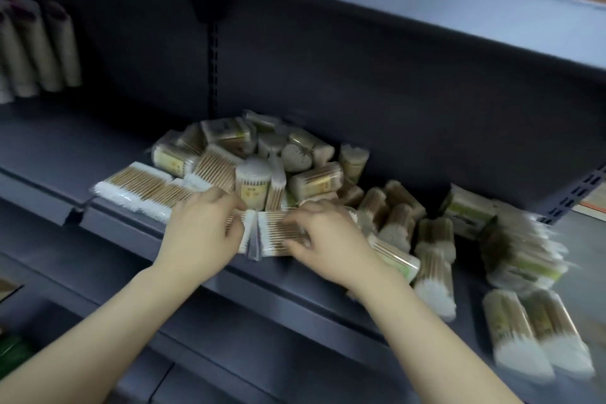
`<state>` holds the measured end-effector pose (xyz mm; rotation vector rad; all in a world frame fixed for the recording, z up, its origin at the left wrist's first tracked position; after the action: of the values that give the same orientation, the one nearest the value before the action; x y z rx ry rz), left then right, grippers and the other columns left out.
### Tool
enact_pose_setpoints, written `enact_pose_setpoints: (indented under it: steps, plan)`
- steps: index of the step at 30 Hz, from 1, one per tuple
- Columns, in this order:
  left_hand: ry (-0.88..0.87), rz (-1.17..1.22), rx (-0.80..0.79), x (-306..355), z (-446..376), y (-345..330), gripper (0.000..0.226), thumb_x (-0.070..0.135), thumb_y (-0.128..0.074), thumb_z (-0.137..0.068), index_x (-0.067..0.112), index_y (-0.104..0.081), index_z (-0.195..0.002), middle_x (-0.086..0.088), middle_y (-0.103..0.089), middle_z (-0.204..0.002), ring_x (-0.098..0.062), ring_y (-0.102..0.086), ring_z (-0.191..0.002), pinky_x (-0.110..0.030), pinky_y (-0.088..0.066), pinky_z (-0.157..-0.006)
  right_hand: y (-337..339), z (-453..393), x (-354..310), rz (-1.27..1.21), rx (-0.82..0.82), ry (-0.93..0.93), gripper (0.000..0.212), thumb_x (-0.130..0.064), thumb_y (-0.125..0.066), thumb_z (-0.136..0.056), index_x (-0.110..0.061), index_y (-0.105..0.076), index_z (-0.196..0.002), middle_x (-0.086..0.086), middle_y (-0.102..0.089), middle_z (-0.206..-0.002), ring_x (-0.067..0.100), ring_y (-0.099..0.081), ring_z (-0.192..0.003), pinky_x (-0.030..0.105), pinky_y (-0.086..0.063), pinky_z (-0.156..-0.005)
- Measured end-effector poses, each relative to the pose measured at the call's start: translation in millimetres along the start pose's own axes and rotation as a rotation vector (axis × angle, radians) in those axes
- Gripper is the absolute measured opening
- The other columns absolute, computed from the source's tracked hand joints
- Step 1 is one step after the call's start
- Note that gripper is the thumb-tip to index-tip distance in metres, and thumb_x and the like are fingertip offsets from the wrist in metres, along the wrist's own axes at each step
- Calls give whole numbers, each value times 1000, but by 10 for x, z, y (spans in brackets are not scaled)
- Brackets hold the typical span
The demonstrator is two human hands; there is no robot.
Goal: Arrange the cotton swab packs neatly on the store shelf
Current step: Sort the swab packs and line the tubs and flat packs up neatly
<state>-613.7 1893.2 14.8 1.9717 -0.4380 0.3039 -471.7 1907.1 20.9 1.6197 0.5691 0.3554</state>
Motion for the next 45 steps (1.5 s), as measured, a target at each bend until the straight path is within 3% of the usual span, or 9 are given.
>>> enact_pose_setpoints:
  steps: [5, 13, 21, 27, 30, 34, 38, 41, 45]
  plan:
    - [-14, -29, -58, -95, 76, -47, 30, 15, -52, -75, 9, -71, -96, -5, -70, -88, -31, -65, -80, -37, -48, -72, -162, -28, -182, 133, -99, 62, 41, -43, -48, -89, -16, -55, -119, 3, -56, -120, 22, -45, -114, 33, -29, -96]
    - [23, 27, -75, -126, 117, -38, 27, 12, -55, -84, 13, -67, -108, -2, -65, -106, -25, -58, -100, -34, -44, -85, -185, 2, -244, 113, -107, 44, 49, -48, -61, -81, -12, -54, -113, 4, -52, -116, 24, -46, -111, 32, -34, -94]
    - [84, 53, -128, -137, 167, -50, 36, 11, -46, -90, 18, -59, -123, 3, -59, -123, -18, -53, -112, -27, -42, -85, -175, 124, -318, 85, -128, 40, 54, -50, -66, -75, -12, -51, -111, 3, -51, -115, 22, -46, -108, 31, -34, -88]
    - [104, 72, -146, -160, 169, -69, 36, 7, -45, -88, 16, -61, -120, 1, -60, -120, -21, -55, -106, -31, -46, -84, -239, 260, -403, 99, -126, 95, 61, -50, -71, -69, -15, -44, -112, 1, -44, -120, 19, -39, -110, 32, -34, -87]
    - [107, 55, -138, -142, 174, -51, 35, 7, -45, -88, 15, -62, -117, 0, -60, -118, -22, -55, -105, -30, -45, -82, -259, 317, -426, 109, -127, 115, 58, -47, -71, -71, -16, -42, -111, -1, -41, -119, 18, -38, -109, 29, -33, -83]
    - [72, 34, -146, -58, 196, -65, 33, 8, -45, -88, 14, -63, -116, -1, -61, -117, -23, -55, -106, -33, -45, -87, -218, 384, -459, 91, -85, 140, 36, -29, -60, -80, -16, -42, -108, -1, -41, -116, 18, -39, -107, 24, -24, -74]
    - [76, 30, -137, -4, 226, -58, 35, 7, -45, -88, 14, -63, -116, -1, -60, -119, -23, -54, -108, -34, -44, -89, -203, 440, -447, 42, -53, 145, 22, -18, -54, -78, -15, -43, -98, 1, -44, -106, 21, -43, -100, 29, -33, -70]
    - [100, 35, -134, -12, 235, -25, 36, 7, -44, -89, 16, -61, -119, 1, -58, -124, -20, -53, -110, -33, -43, -90, -201, 451, -430, 11, -17, 151, 22, -13, -55, -75, -13, -47, -95, 4, -49, -100, 26, -49, -95, 39, -46, -69]
    - [109, 21, -142, -3, 254, 15, 36, 8, -43, -89, 17, -60, -119, 3, -57, -123, -19, -53, -109, -30, -44, -86, -239, 470, -425, 40, -20, 162, 38, -9, -48, -78, -15, -48, -116, 5, -48, -109, 26, -47, -102, 44, -48, -74]
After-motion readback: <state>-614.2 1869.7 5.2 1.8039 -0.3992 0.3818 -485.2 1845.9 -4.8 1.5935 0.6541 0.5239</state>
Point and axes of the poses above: each hand's wrist, its own z-axis away from the middle knuckle, its own y-axis out of the back of the hand, x = y × z, the point moved 8 cm from there along -z, towards the middle knuckle
